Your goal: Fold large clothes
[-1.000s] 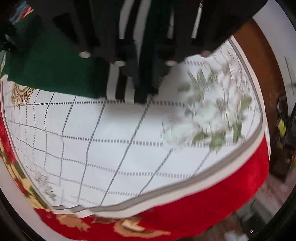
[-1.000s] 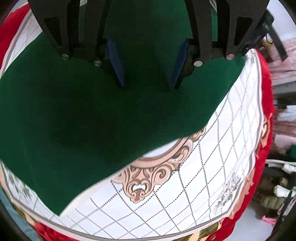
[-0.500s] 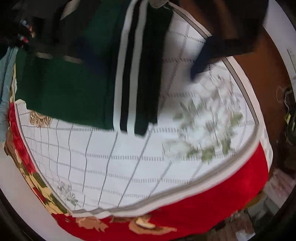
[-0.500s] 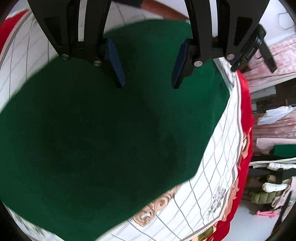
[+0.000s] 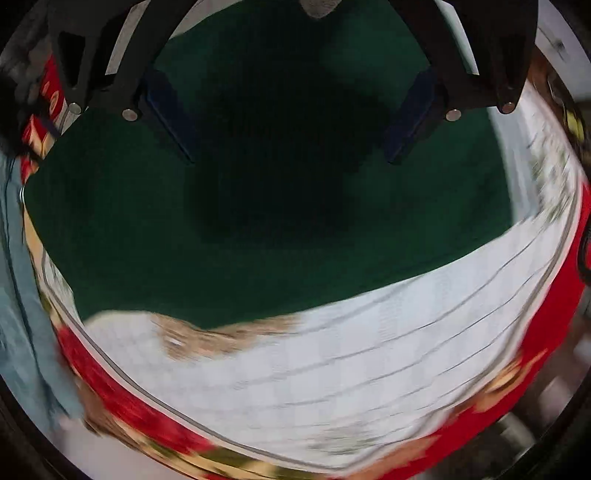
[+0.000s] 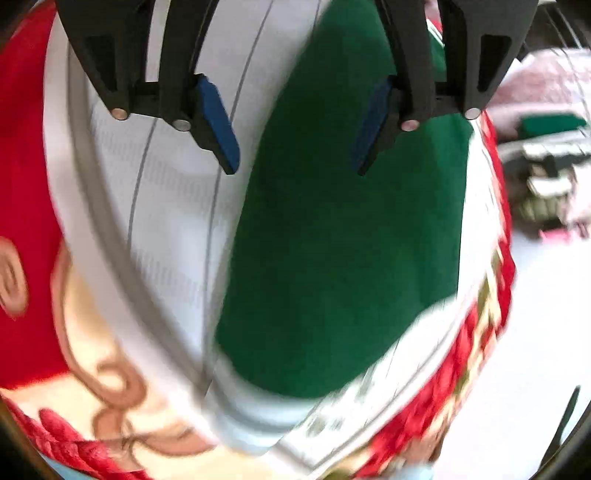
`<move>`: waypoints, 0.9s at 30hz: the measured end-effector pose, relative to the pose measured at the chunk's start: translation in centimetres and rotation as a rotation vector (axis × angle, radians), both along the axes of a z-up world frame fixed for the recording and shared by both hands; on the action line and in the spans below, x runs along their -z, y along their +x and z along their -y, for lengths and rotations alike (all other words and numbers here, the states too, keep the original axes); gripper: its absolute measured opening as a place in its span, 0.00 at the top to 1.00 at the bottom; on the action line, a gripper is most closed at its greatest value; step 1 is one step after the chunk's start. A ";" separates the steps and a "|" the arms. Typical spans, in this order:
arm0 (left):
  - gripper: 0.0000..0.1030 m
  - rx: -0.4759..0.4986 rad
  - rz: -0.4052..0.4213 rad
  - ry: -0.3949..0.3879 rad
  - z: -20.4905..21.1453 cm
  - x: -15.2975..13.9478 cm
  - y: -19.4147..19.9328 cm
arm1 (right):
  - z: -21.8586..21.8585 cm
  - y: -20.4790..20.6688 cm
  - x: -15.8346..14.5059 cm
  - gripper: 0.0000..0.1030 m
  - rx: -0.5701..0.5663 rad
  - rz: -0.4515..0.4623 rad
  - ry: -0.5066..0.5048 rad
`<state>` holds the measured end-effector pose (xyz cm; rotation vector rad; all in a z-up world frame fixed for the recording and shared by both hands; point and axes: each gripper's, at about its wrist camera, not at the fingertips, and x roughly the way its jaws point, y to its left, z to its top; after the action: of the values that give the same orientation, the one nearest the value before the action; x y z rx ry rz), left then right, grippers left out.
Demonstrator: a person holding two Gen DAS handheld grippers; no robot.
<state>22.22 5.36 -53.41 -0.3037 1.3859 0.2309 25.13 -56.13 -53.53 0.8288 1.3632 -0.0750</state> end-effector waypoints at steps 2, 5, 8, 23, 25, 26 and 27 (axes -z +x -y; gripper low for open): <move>0.02 0.058 -0.012 0.044 2.5 1.6 2.1 | 2.9 2.0 1.7 0.32 0.052 0.050 0.076; 0.01 0.123 -0.061 0.118 4.8 4.6 4.0 | 3.4 5.4 4.7 0.30 0.021 0.095 0.212; 0.00 0.097 -0.042 0.116 4.4 5.1 4.1 | 1.8 7.6 6.5 0.30 -0.060 0.160 0.235; 0.00 0.176 -0.028 0.159 6.1 5.0 7.8 | 7.3 -1.5 4.2 0.33 0.054 0.120 0.311; 0.00 0.176 -0.024 0.152 6.0 4.9 7.5 | 7.2 -2.0 6.0 0.27 0.049 0.106 0.367; 0.00 0.176 -0.022 0.148 6.0 4.9 7.5 | 6.8 -1.8 7.1 0.27 0.044 0.099 0.410; 0.00 0.178 -0.020 0.145 6.0 4.9 7.5 | 6.4 -1.4 7.7 0.27 0.038 0.120 0.449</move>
<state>29.69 -0.65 -58.34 -0.0579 1.3992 0.1862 23.71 -62.57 -61.23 1.2140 1.2675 0.2574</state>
